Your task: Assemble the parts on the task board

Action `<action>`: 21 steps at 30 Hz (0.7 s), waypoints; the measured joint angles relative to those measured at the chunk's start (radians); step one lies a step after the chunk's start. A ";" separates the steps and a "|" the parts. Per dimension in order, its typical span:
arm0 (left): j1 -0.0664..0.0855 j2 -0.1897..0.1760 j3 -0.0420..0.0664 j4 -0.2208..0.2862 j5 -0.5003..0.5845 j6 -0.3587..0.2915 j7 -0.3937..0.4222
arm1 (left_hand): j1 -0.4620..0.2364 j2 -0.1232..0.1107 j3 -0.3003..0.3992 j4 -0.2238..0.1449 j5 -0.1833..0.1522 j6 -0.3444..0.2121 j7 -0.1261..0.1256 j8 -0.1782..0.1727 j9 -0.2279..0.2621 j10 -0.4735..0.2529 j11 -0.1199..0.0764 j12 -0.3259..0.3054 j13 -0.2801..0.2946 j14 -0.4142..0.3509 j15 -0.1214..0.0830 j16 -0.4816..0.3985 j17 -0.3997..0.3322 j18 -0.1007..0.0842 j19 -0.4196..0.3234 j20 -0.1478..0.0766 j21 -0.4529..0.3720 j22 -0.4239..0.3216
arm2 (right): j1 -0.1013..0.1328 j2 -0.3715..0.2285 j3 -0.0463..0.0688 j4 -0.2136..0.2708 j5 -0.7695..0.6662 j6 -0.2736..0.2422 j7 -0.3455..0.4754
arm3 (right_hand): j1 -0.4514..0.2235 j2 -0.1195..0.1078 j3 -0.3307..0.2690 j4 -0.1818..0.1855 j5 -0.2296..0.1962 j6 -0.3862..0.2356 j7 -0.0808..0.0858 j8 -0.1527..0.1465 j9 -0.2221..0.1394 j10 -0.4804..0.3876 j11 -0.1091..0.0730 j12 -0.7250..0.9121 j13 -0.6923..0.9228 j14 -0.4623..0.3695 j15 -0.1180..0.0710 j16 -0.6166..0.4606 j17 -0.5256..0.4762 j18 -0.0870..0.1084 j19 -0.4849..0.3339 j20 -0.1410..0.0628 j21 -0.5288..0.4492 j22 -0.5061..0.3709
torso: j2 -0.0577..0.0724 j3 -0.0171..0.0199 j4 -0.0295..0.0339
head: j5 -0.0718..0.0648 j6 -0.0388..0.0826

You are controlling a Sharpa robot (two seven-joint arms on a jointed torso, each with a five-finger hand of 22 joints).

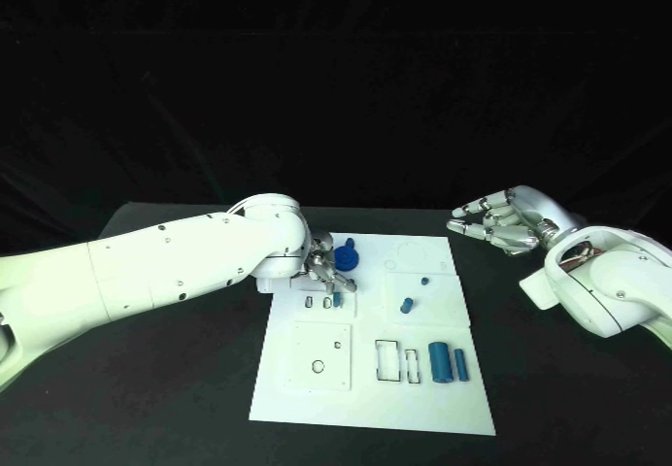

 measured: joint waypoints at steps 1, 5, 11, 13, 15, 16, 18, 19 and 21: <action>0.000 0.002 0.000 -0.002 0.000 0.004 0.000 | 0.000 0.000 0.000 0.000 0.000 0.000 0.000 0.002 0.001 0.000 0.000 0.000 0.000 0.000 0.000 0.000 0.000 0.000 0.000 0.000 0.000 0.000 | 0.000 0.000 0.000 0.000 0.000 0.000 0.000 | 0.000 0.000 0.000 0.000 0.000 0.000 0.000 0.000 0.000 0.000 0.000 0.000 0.000 0.000 0.000 0.000 0.000 0.000 0.000 0.000 0.000 0.000 | 0.000 0.0001 -0.0001 | 0.001 0.000; -0.001 0.006 -0.002 -0.005 -0.002 0.014 0.000 | 0.006 0.006 0.000 0.000 0.000 -0.004 0.003 0.005 0.006 0.003 -0.003 0.000 0.001 0.000 0.000 0.000 0.000 0.000 0.000 0.000 0.000 0.000 | -0.001 0.001 0.000 -0.002 -0.001 0.000 -0.001 | 0.000 0.000 0.000 0.000 0.000 0.000 0.000 0.000 0.000 0.000 0.000 0.000 0.000 0.000 0.000 0.000 0.000 0.000 0.000 0.000 -0.002 0.000 | 0.000 0.0001 -0.0005 | 0.002 -0.002; -0.001 0.009 -0.002 -0.006 -0.003 0.028 -0.001 | 0.016 0.016 0.000 0.000 0.000 -0.010 0.003 0.009 0.014 0.003 -0.003 0.000 0.003 0.000 0.000 0.000 0.000 0.000 0.000 0.000 0.000 0.000 | -0.001 0.001 0.000 -0.003 -0.001 0.001 -0.003 | 0.000 0.000 0.000 0.000 0.000 0.000 0.000 0.000 0.000 0.000 0.000 0.000 0.000 0.000 0.000 0.000 0.000 0.000 0.000 0.000 -0.004 0.000 | 0.000 0.0005 -0.0004 | 0.004 -0.005; -0.001 0.009 -0.002 -0.007 -0.005 0.032 -0.001 | 0.020 0.020 0.000 0.000 0.000 -0.011 0.003 0.009 0.017 0.003 -0.003 0.000 0.004 0.000 0.000 0.000 0.000 0.000 0.000 0.000 0.000 0.000 | -0.001 0.001 0.000 -0.004 -0.002 0.001 -0.004 | 0.000 0.000 0.000 0.000 0.000 0.000 0.000 0.000 0.000 0.000 0.000 0.000 0.000 0.000 0.000 0.000 0.000 0.000 0.000 0.000 -0.004 0.000 | 0.001 0.0006 -0.0004 | 0.004 -0.006; -0.001 0.010 -0.003 -0.008 -0.006 0.036 -0.001 | 0.020 0.020 0.000 0.000 0.000 -0.011 0.003 0.009 0.018 0.003 -0.003 0.000 0.003 0.000 0.000 0.000 0.000 0.000 0.000 0.000 0.000 0.000 | -0.001 0.001 0.000 -0.004 -0.002 0.001 -0.005 | 0.000 0.000 0.000 0.000 0.000 0.000 0.000 0.000 0.000 0.000 0.000 0.000 0.000 0.000 0.000 0.000 0.001 0.000 0.000 0.000 -0.004 0.000 | 0.001 0.0008 -0.0006 | 0.004 -0.007; -0.001 0.011 -0.003 -0.009 -0.006 0.038 -0.001 | 0.020 0.020 0.000 0.000 0.000 -0.011 0.003 0.009 0.019 0.003 -0.003 0.000 0.003 0.000 0.000 0.000 0.000 0.000 0.000 0.000 0.000 0.000 | -0.001 0.001 0.000 -0.005 -0.002 0.001 -0.005 | 0.000 0.000 0.000 0.000 0.000 0.000 0.000 0.000 0.000 0.000 0.000 0.000 0.000 0.000 0.000 0.000 0.001 0.000 0.000 0.000 -0.004 0.000 | 0.001 0.0008 -0.0008 | 0.004 -0.007; -0.001 0.011 -0.003 -0.010 -0.007 0.040 -0.001 | 0.020 0.020 0.000 0.000 0.000 -0.011 0.003 0.009 0.020 0.003 -0.003 0.000 0.003 0.000 0.000 0.000 0.000 0.000 0.000 0.000 0.000 0.000 | -0.002 0.001 0.000 -0.005 -0.002 0.002 -0.006 | 0.000 0.000 0.000 0.000 0.000 0.000 0.000 0.000 0.000 0.000 0.000 0.000 0.000 0.000 0.000 0.000 0.001 0.000 0.000 0.000 -0.004 0.000 | 0.001 0.0008 -0.0009 | 0.004 -0.007; -0.001 0.013 -0.003 -0.011 -0.008 0.042 -0.001 | 0.020 0.020 0.000 0.000 0.000 -0.011 0.003 0.009 0.020 0.003 -0.003 0.000 0.003 0.000 0.000 0.000 0.000 0.000 0.000 0.000 0.000 0.000 | -0.002 0.001 -0.001 -0.005 -0.002 0.002 -0.006 | 0.000 0.000 0.000 0.000 0.000 0.000 0.000 0.000 0.000 0.000 0.000 0.000 0.000 0.000 0.000 0.000 0.001 0.000 0.000 0.000 -0.004 0.000 | 0.000 0.0008 -0.0008 | 0.004 -0.008; -0.001 0.014 -0.003 -0.012 -0.009 0.045 -0.001 | 0.025 0.025 0.000 0.000 0.002 -0.011 0.003 0.009 0.023 0.003 -0.003 0.000 0.003 0.000 0.000 0.000 0.000 0.000 0.000 0.000 0.000 0.000 | -0.002 0.002 -0.001 -0.006 -0.003 0.002 -0.007 | 0.000 0.000 0.000 0.000 0.000 0.000 0.000 0.000 0.000 0.000 0.000 0.000 0.000 0.000 0.000 0.000 0.001 0.000 0.000 0.000 -0.004 0.000 | 0.000 0.0008 -0.0006 | 0.004 -0.008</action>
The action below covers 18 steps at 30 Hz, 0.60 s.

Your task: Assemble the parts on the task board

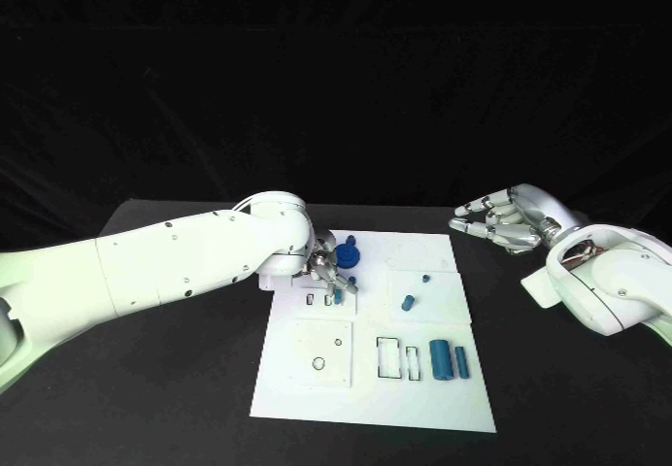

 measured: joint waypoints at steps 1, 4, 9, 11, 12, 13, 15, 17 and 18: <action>0.000 0.001 0.000 -0.001 -0.001 0.001 0.000 | 0.001 0.001 0.000 0.000 0.002 -0.002 -0.002 0.001 0.002 0.000 0.000 0.000 0.000 0.000 0.000 0.000 0.000 0.000 0.000 0.000 0.000 0.000 | 0.000 0.000 0.000 0.000 0.000 0.000 0.000 | 0.000 0.000 0.000 0.000 0.000 0.000 0.000 0.000 0.000 0.000 0.000 0.000 0.000 0.000 0.000 0.000 0.000 0.000 0.000 0.000 0.000 0.000 | 0.000 0.0000 0.0001 | 0.000 0.000; 0.000 0.003 0.000 -0.003 -0.002 0.005 0.000 | 0.006 0.005 0.003 -0.003 0.002 -0.007 0.000 0.004 0.006 0.000 0.000 0.000 0.000 0.000 0.000 0.000 0.000 0.000 0.000 0.000 0.000 0.000 | 0.000 0.000 0.000 0.000 0.000 0.001 -0.001 | 0.000 0.000 0.000 0.000 0.000 0.000 0.000 0.000 0.000 0.000 0.000 0.000 0.000 0.000 0.000 0.000 0.000 0.000 0.000 0.000 0.000 0.000 | 0.000 0.0000 0.0003 | -0.001 0.000; -0.001 0.005 0.000 -0.004 -0.003 0.011 0.000 | 0.037 0.003 0.010 -0.010 0.002 -0.011 -0.003 0.008 0.019 -0.001 0.001 0.000 0.000 0.000 0.000 0.000 0.000 0.000 0.000 0.000 0.000 0.000 | 0.000 0.002 0.000 -0.001 -0.001 0.002 -0.002 | 0.000 0.000 0.000 0.000 0.000 0.000 0.000 0.000 0.000 0.000 0.000 0.000 0.000 0.000 0.000 0.000 0.000 0.000 0.000 0.000 0.000 0.001 | 0.000 0.0000 0.0008 | -0.002 0.000; -0.001 0.006 0.000 -0.005 -0.003 0.013 0.000 | 0.049 0.004 0.016 -0.016 0.002 -0.015 0.000 0.008 0.024 -0.002 0.002 0.000 0.000 0.000 0.000 0.000 0.000 0.000 0.000 0.000 0.000 0.000 | 0.000 0.002 -0.001 -0.001 -0.001 0.002 -0.003 | 0.000 0.000 0.000 0.000 0.000 0.000 0.000 0.000 0.000 0.000 0.000 0.000 0.000 0.000 0.000 0.000 0.000 0.000 0.000 0.000 0.000 0.001 | 0.000 0.0000 0.0009 | -0.002 -0.001; -0.001 0.006 0.000 -0.005 -0.004 0.015 0.000 | 0.051 0.006 0.016 -0.016 0.002 -0.015 0.000 0.008 0.026 -0.002 0.002 0.000 0.000 0.000 0.000 0.000 0.000 0.000 0.000 0.000 0.000 0.000 | -0.001 0.002 -0.001 -0.001 -0.002 0.002 -0.003 | 0.000 0.000 0.000 0.000 0.000 0.000 0.000 0.000 0.000 0.000 0.000 0.000 0.000 0.000 0.000 0.000 0.000 0.000 0.000 0.000 0.000 0.001 | 0.000 0.0000 0.0010 | -0.002 -0.002; -0.001 0.006 0.000 -0.005 -0.004 0.016 0.000 | 0.054 0.009 0.017 -0.017 0.002 -0.015 0.000 0.008 0.027 -0.002 0.002 0.000 0.000 0.000 0.000 0.000 0.000 0.000 0.000 0.000 0.000 0.000 | -0.001 0.002 -0.001 -0.001 -0.002 0.002 -0.003 | 0.000 0.000 0.000 0.000 0.000 0.000 0.000 0.000 0.000 0.000 0.000 0.000 0.000 0.000 0.000 0.000 0.000 0.000 0.000 0.000 0.000 0.001 | 0.000 0.0000 0.0010 | -0.002 -0.002; -0.001 0.007 0.000 -0.006 -0.004 0.019 0.000 | 0.058 0.005 0.019 -0.018 0.002 -0.014 0.000 0.008 0.029 -0.002 0.002 0.000 0.000 0.000 0.000 0.000 0.000 0.000 0.000 0.000 0.000 0.000 | -0.001 0.003 -0.001 -0.002 -0.002 0.003 -0.003 | 0.000 0.000 0.000 0.000 0.000 0.000 0.000 0.000 0.000 0.000 0.000 0.000 0.000 0.000 0.000 0.000 0.000 0.000 0.000 0.000 0.000 0.001 | 0.000 0.0000 0.0010 | -0.002 -0.003; -0.001 0.008 0.000 -0.007 -0.004 0.023 0.000 | 0.058 0.005 0.021 -0.015 0.002 -0.014 0.000 0.008 0.029 -0.002 0.002 0.000 0.000 0.000 0.000 0.000 0.000 0.000 0.000 0.000 0.000 0.000 | -0.001 0.003 -0.001 -0.002 -0.002 0.003 -0.004 | 0.000 0.000 0.000 0.000 0.000 0.000 0.000 0.000 0.000 0.000 0.000 0.000 0.000 0.000 0.000 0.000 0.000 0.000 0.000 0.000 0.000 0.001 | 0.000 -0.0001 0.0010 | -0.002 -0.005; -0.001 0.008 0.000 -0.008 -0.004 0.025 0.000 | 0.058 0.005 0.021 -0.015 0.002 -0.015 0.000 0.008 0.029 -0.002 0.002 0.000 0.000 0.000 0.000 0.000 0.000 0.000 0.000 0.000 0.000 0.000 | -0.001 0.004 -0.001 -0.002 -0.002 0.003 -0.004 | 0.000 0.000 0.000 0.000 0.000 0.000 0.000 0.000 0.000 0.000 0.000 0.000 0.000 0.000 0.000 0.000 0.000 0.000 0.000 0.000 0.000 0.001 | 0.000 0.0000 0.0010 | -0.002 -0.005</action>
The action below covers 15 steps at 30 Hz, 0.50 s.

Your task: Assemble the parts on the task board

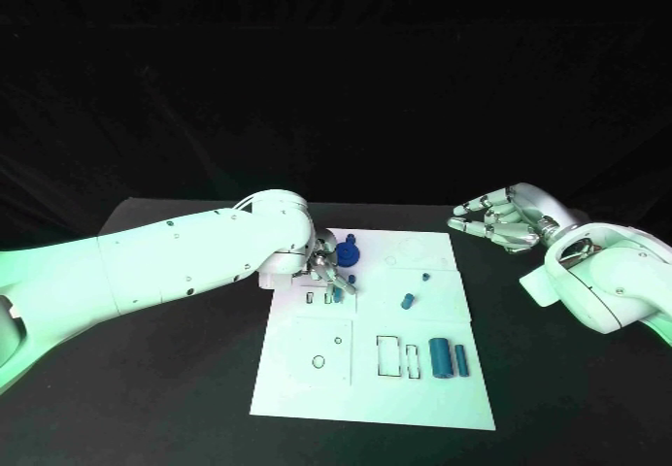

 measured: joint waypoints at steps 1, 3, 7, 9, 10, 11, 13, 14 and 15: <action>0.000 0.001 0.000 -0.001 0.000 0.002 0.000 | 0.000 0.000 0.000 0.000 0.000 0.000 0.000 0.000 0.000 0.000 0.000 0.000 0.000 0.000 0.000 0.000 0.000 0.000 0.000 0.000 0.000 0.000 | 0.000 0.000 0.000 0.000 0.000 0.000 0.000 | 0.000 0.000 0.000 0.000 0.000 0.000 0.000 0.000 0.000 0.000 0.000 0.000 0.000 0.000 0.000 0.000 0.000 0.000 0.000 0.000 0.000 0.000 | 0.000 0.0000 0.0000 | 0.000 0.000; 0.000 0.002 0.000 -0.002 0.000 0.006 0.000 | 0.000 0.000 0.003 -0.003 0.003 0.000 0.000 0.000 0.002 0.000 0.000 0.000 0.001 0.000 0.000 0.000 0.000 0.000 0.000 0.000 0.000 0.000 | 0.000 0.001 0.000 0.000 0.000 0.000 0.000 | 0.000 0.000 0.000 0.000 0.000 0.000 0.000 0.000 0.000 0.000 0.000 0.000 0.000 0.000 0.000 0.000 0.000 0.000 0.000 0.000 0.000 0.000 | 0.000 0.0001 -0.0001 | 0.000 -0.001; -0.001 0.005 0.000 -0.004 -0.002 0.013 0.000 | 0.000 0.000 0.003 -0.003 0.004 0.000 0.000 0.000 0.002 0.000 0.000 0.000 0.001 0.000 0.000 0.000 0.000 0.000 0.000 0.000 0.000 0.000 | 0.000 0.001 0.000 0.000 0.000 0.001 0.000 | 0.000 0.000 0.000 0.000 0.001 0.000 0.000 0.000 0.000 0.000 0.000 0.000 0.000 0.000 0.000 0.000 0.000 0.000 0.000 0.000 0.000 0.000 | 0.000 0.0002 -0.0004 | 0.001 -0.002; -0.001 0.006 0.000 -0.006 -0.002 0.015 0.000 | 0.000 0.000 0.003 -0.003 0.004 0.000 0.000 0.000 0.002 0.000 0.000 0.000 0.001 0.000 0.000 0.000 0.000 0.000 0.000 0.000 0.000 0.000 | -0.001 0.001 0.000 -0.001 0.000 0.001 -0.001 | 0.000 0.000 0.000 0.000 0.006 0.000 0.000 0.000 0.000 0.000 0.000 0.000 0.000 0.000 0.000 0.000 0.001 0.000 0.000 0.000 0.000 0.000 | 0.000 0.0004 -0.0006 | 0.001 -0.003; -0.002 0.007 -0.001 -0.007 -0.003 0.016 0.000 | 0.000 0.000 0.003 -0.003 0.004 0.000 0.000 0.000 0.002 0.000 0.000 0.000 0.001 0.000 0.000 0.000 0.000 0.000 0.000 0.000 0.000 0.000 | -0.001 0.002 0.000 -0.001 0.000 0.002 -0.001 | 0.000 0.000 0.000 0.000 0.006 0.000 0.000 0.000 0.000 0.000 0.000 0.000 0.000 0.000 0.000 0.000 0.001 0.000 0.000 0.000 0.000 0.000 | 0.000 0.0005 -0.0007 | 0.001 -0.003; -0.002 0.008 -0.001 -0.007 -0.003 0.017 0.000 | 0.000 0.000 0.003 -0.003 0.004 0.000 0.000 0.000 0.002 0.000 0.000 0.000 0.001 0.000 0.000 0.000 0.000 0.000 0.000 0.000 0.000 0.000 | -0.001 0.002 0.000 -0.001 -0.001 0.002 -0.001 | 0.000 0.000 0.000 0.000 0.006 0.000 0.000 0.000 0.000 0.000 0.000 0.000 0.000 0.000 0.000 0.000 0.001 0.000 0.000 0.000 0.000 0.000 | 0.000 0.0006 -0.0007 | 0.001 -0.003; -0.002 0.009 -0.001 -0.008 -0.003 0.018 0.000 | 0.007 -0.001 0.003 -0.003 0.004 0.000 0.000 0.000 0.003 0.000 0.000 0.000 0.001 0.000 0.000 0.000 0.000 0.000 0.000 0.000 0.000 0.000 | -0.001 0.002 0.000 -0.001 -0.001 0.002 -0.001 | 0.000 0.000 0.000 0.000 0.006 0.000 0.000 0.000 0.000 0.000 0.000 0.000 0.000 0.000 0.000 0.000 0.001 0.000 0.000 0.000 0.000 0.000 | 0.000 0.0007 -0.0007 | 0.001 -0.005; -0.002 0.009 -0.001 -0.008 -0.004 0.018 0.000 | 0.008 0.000 0.003 -0.003 0.004 0.000 0.000 0.000 0.003 0.000 0.000 0.000 0.001 0.000 0.000 0.000 0.000 0.000 0.000 0.000 0.000 0.000 | -0.001 0.002 0.000 -0.001 -0.001 0.002 -0.001 | 0.000 0.000 0.000 0.000 0.006 0.000 0.000 0.000 0.001 0.000 0.000 0.000 0.000 0.000 0.000 0.000 0.001 0.000 0.000 0.000 0.000 0.000 | 0.000 0.0007 -0.0007 | 0.001 -0.005; -0.002 0.009 -0.001 -0.008 -0.004 0.019 0.000 | 0.008 0.000 0.003 -0.003 0.004 0.000 0.000 0.000 0.003 -0.001 0.001 0.000 0.001 0.000 0.000 0.000 0.001 0.000 0.000 0.000 0.000 0.000 | -0.001 0.003 0.000 -0.001 -0.001 0.002 -0.001 | 0.000 0.000 0.000 0.000 0.006 0.000 0.000 0.000 0.001 0.000 0.000 0.000 0.000 0.000 0.000 0.000 0.001 0.000 0.000 0.000 0.000 0.000 | 0.000 0.0007 -0.0007 | 0.001 -0.005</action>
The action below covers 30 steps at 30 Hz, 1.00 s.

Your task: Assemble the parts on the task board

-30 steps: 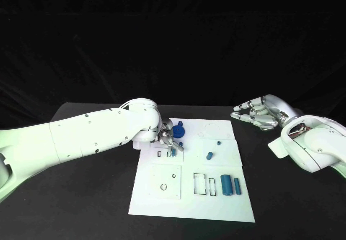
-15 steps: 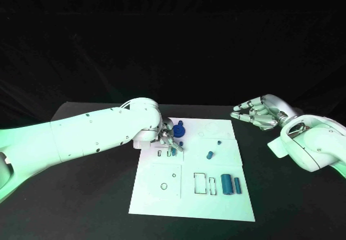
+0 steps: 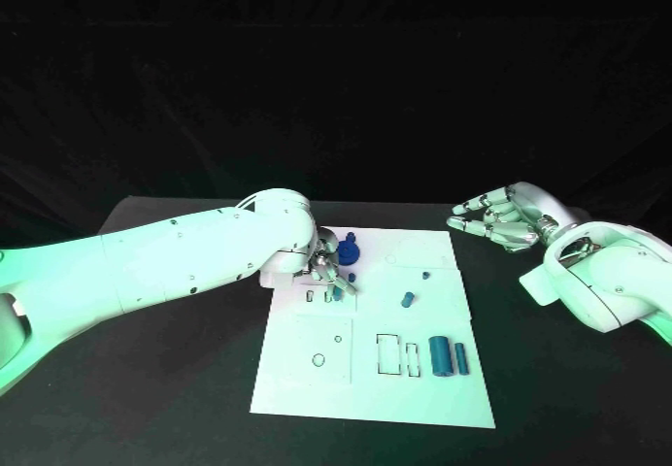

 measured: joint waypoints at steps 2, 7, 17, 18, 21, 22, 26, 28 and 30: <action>0.000 0.001 0.000 -0.001 0.000 0.001 0.000 | 0.001 0.001 0.006 0.000 0.000 0.000 0.000 0.000 0.001 -0.001 0.001 0.000 0.000 0.000 0.000 0.000 0.000 0.000 0.000 0.000 0.000 0.000 | 0.000 0.000 0.000 0.000 0.000 0.000 0.000 | 0.000 0.000 0.000 0.000 0.000 0.000 0.000 0.000 0.000 0.000 0.000 0.000 0.000 0.000 0.000 0.000 0.000 0.000 0.000 0.000 0.000 0.000 | 0.000 0.0000 0.0000 | 0.000 -0.001; -0.001 0.004 0.000 -0.005 -0.002 0.005 0.000 | 0.005 0.002 0.010 -0.001 0.000 -0.002 -0.002 0.000 0.004 -0.001 0.001 0.000 0.000 0.000 0.000 0.000 0.000 0.000 0.000 0.000 0.000 0.000 | 0.000 0.000 0.000 -0.002 0.000 0.001 0.000 | 0.000 0.000 0.000 0.000 0.000 0.000 0.000 0.000 0.000 0.000 0.000 0.000 0.000 0.000 0.000 0.000 0.000 0.000 0.000 0.000 0.000 0.000 | 0.000 0.0000 0.0006 | -0.001 -0.002; -0.004 0.011 -0.001 -0.018 -0.003 0.011 0.000 | 0.029 0.000 0.033 -0.005 0.004 -0.007 0.000 0.000 0.012 0.000 0.000 -0.001 0.000 0.004 -0.004 0.000 0.000 0.000 0.000 0.000 0.000 0.000 | -0.001 0.000 -0.001 -0.003 0.000 0.002 0.000 | 0.000 0.000 0.000 0.000 0.000 0.000 0.000 0.000 0.000 0.000 0.000 0.000 0.000 0.000 0.000 0.000 0.000 0.000 0.000 0.000 0.000 0.000 | 0.000 -0.0005 0.0003 | -0.003 -0.004; -0.005 0.011 -0.001 -0.019 -0.003 0.011 0.000 | 0.029 0.000 0.038 -0.007 0.004 -0.007 0.000 0.000 0.012 0.001 -0.001 -0.001 0.000 0.004 -0.004 0.000 0.000 0.000 0.000 0.000 0.000 0.000 | -0.001 0.000 -0.001 -0.003 0.000 0.002 0.000 | 0.000 0.000 0.000 0.000 0.000 0.000 0.000 0.000 0.000 0.000 0.000 0.000 0.000 0.000 0.000 0.000 0.000 0.000 0.000 0.000 0.000 0.000 | 0.000 -0.0005 0.0003 | -0.003 -0.004; -0.005 0.012 -0.001 -0.019 -0.003 0.012 0.000 | 0.039 0.001 0.047 -0.008 0.004 -0.009 -0.002 0.000 0.015 0.001 -0.001 -0.002 0.000 0.004 -0.004 0.000 0.000 0.000 0.004 -0.004 0.000 0.000 | -0.002 0.000 -0.001 -0.003 0.000 0.003 0.000 | 0.000 0.000 0.000 0.000 0.000 0.000 0.000 0.000 0.000 0.000 0.000 0.000 0.000 0.000 0.000 0.000 0.000 0.000 0.000 0.000 0.000 0.000 | 0.000 -0.0005 0.0007 | -0.004 -0.004; -0.005 0.012 -0.001 -0.019 -0.003 0.012 0.000 | 0.042 0.000 0.054 -0.008 0.004 -0.011 -0.003 0.000 0.016 0.001 -0.001 -0.002 0.000 0.004 -0.004 0.000 0.000 0.000 0.004 -0.004 0.000 0.000 | -0.002 0.000 -0.002 -0.003 0.000 0.003 0.000 | 0.000 0.000 0.000 0.000 0.000 0.000 0.000 0.000 0.000 0.000 0.000 0.000 0.000 0.000 0.000 0.000 0.000 0.000 0.000 0.000 0.000 0.000 | 0.000 -0.0004 0.0008 | -0.004 -0.004; -0.005 0.013 -0.001 -0.019 -0.003 0.012 0.000 | 0.062 0.006 0.088 -0.013 0.004 -0.012 -0.005 0.000 0.021 0.001 -0.001 -0.002 -0.001 0.000 -0.007 0.000 0.000 0.000 0.004 -0.004 0.000 0.000 | -0.002 0.000 -0.002 -0.003 0.000 0.003 -0.001 | 0.000 0.000 0.000 0.000 0.000 0.000 0.000 0.000 0.000 0.000 0.000 0.000 0.000 0.000 0.000 0.000 0.000 0.000 0.000 0.000 0.000 0.000 | 0.000 -0.0003 0.0013 | -0.004 -0.005; -0.005 0.013 0.000 -0.019 -0.003 0.012 0.000 | 0.083 0.006 0.114 -0.019 0.004 -0.016 -0.009 -0.001 0.023 0.001 -0.001 -0.002 -0.001 0.000 -0.007 0.000 0.000 0.000 0.000 -0.007 0.000 0.000 | -0.002 0.000 -0.002 -0.003 0.000 0.004 -0.001 | 0.000 0.000 0.000 0.000 0.000 0.000 0.000 0.000 0.000 0.000 0.000 0.000 0.000 0.000 0.000 0.000 0.000 0.000 0.000 0.000 0.000 0.000 | 0.000 -0.0002 0.0013 | -0.004 -0.006; -0.005 0.014 0.000 -0.019 -0.003 0.011 0.000 | 0.103 0.007 0.142 -0.030 0.004 -0.020 -0.009 -0.008 0.023 0.000 -0.001 -0.004 -0.001 0.000 -0.007 0.000 0.000 0.000 0.000 -0.007 0.000 0.000 | -0.002 0.001 -0.002 -0.003 0.000 0.004 -0.001 | 0.000 0.000 0.000 0.000 0.000 0.000 0.000 0.000 0.000 0.000 0.000 0.000 0.000 0.000 0.000 0.000 0.000 0.000 0.000 0.000 0.000 0.000 | 0.000 -0.0001 0.0012 | -0.004 -0.006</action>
